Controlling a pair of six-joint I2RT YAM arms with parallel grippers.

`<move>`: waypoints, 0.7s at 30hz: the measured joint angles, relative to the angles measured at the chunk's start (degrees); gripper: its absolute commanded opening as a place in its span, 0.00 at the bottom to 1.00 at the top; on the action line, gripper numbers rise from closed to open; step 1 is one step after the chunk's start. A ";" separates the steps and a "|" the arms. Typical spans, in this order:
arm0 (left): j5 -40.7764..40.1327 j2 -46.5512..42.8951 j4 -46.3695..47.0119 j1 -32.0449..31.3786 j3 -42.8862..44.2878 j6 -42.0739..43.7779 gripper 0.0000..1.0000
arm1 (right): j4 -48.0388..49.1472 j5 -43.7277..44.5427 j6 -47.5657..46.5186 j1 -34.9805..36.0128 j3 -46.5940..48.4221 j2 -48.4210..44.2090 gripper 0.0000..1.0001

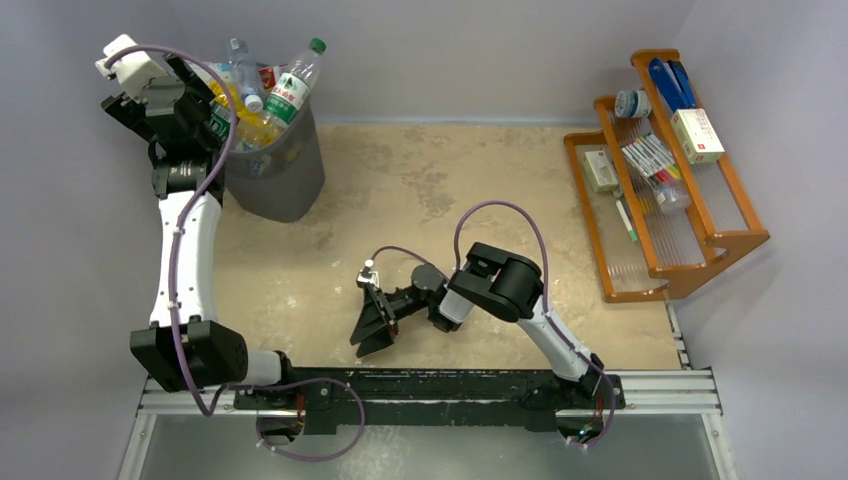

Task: Put the plastic bottles in the bin
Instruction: Place the plastic bottle in the trash bin.

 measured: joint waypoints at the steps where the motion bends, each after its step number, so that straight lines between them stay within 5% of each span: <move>1: -0.07 -0.44 -0.96 0.04 0.39 -0.15 0.84 | 0.02 0.33 0.02 0.20 -0.22 -0.31 1.00; 13: 0.66 -10.19 -16.39 0.39 10.67 -4.61 0.84 | -0.04 2.75 0.39 1.75 -3.08 -5.73 1.00; 21: 8.98 -19.67 -27.45 0.39 12.44 -10.05 0.84 | 0.04 6.43 0.17 4.55 -7.56 -12.41 1.00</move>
